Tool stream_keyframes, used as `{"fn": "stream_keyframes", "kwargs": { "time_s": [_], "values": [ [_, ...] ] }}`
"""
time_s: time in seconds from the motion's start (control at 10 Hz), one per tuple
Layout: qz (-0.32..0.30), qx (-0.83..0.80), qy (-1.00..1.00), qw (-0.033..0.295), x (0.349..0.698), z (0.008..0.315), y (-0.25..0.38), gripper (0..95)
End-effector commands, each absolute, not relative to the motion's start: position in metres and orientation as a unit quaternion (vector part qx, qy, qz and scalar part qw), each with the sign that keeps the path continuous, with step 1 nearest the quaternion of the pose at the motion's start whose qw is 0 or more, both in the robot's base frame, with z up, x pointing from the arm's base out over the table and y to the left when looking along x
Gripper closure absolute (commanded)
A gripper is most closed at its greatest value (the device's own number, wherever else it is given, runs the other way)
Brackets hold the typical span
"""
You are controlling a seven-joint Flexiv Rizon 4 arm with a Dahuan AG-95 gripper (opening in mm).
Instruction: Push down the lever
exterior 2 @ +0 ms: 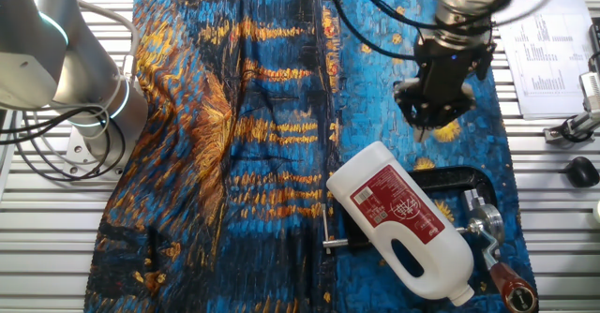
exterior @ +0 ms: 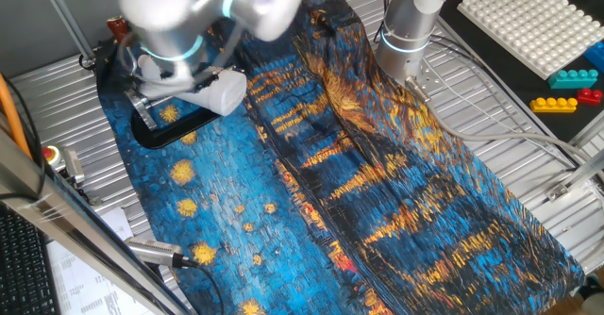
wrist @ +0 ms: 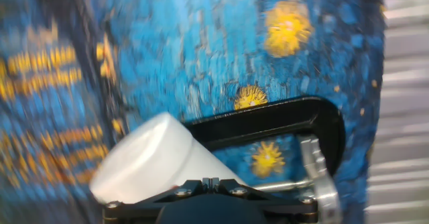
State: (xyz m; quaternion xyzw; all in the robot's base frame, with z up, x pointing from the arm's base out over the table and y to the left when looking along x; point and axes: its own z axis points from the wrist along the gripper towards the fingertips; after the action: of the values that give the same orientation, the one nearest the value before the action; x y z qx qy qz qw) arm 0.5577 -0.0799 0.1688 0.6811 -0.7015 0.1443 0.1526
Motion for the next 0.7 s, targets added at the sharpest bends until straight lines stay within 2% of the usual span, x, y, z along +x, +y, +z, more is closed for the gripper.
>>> {"fn": "stream_keyframes", "kwargs": {
  "time_s": [0.1,0.7],
  "values": [
    [0.221,0.802,-0.525,0.182,0.565,0.163,-0.089,95.0],
    [0.232,0.807,-0.505,0.197,0.567,0.184,-0.101,95.0]
  ]
}}
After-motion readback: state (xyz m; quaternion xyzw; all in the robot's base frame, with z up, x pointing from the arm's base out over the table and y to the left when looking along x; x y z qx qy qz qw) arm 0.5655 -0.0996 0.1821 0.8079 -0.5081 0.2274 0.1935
